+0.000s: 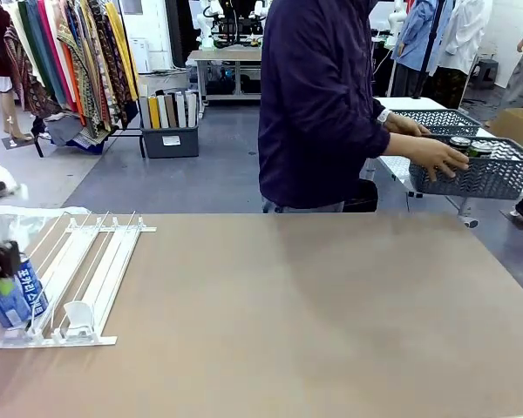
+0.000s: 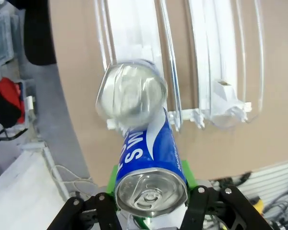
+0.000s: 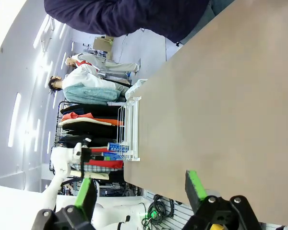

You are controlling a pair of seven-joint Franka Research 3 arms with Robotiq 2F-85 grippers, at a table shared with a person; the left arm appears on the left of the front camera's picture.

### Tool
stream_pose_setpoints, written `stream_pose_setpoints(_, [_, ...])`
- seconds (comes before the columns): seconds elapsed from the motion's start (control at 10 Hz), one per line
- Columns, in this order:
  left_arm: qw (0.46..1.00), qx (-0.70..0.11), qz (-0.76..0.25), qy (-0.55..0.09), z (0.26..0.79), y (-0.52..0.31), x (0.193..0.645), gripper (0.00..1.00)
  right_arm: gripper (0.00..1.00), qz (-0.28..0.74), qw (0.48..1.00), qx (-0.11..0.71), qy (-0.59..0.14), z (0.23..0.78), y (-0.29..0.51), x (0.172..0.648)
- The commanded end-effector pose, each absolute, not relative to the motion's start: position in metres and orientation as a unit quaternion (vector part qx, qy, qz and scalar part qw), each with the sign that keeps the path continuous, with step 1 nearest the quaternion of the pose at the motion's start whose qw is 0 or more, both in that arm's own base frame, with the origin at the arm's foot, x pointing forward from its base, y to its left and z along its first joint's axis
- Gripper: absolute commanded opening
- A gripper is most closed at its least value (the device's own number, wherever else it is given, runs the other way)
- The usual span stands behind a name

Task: Retrieve and store the cans from the dispenser.
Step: Pick up one can from the Automatic Can Dispenser and place it in the middle of the table.

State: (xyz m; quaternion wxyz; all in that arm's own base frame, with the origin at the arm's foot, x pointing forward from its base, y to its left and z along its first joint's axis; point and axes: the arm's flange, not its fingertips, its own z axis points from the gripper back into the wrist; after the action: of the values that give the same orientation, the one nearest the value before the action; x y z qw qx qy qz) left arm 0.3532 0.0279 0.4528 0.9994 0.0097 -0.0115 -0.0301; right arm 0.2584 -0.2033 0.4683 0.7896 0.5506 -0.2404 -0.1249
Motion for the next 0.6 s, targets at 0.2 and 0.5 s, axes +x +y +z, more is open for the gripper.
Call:
stream_pose_setpoints(0.2, [0.990,-0.099,-0.083,-0.061,0.605,0.063,0.331,0.00,1.00,-0.118,0.786,0.554,-0.247,0.469,-0.205,0.258])
stream_pose_setpoints(0.5, [0.987,-0.118,-0.036,-0.104,0.657,0.100,0.311,0.00,1.00,-0.118,0.786,0.554,-0.247,0.469,-0.205,0.258])
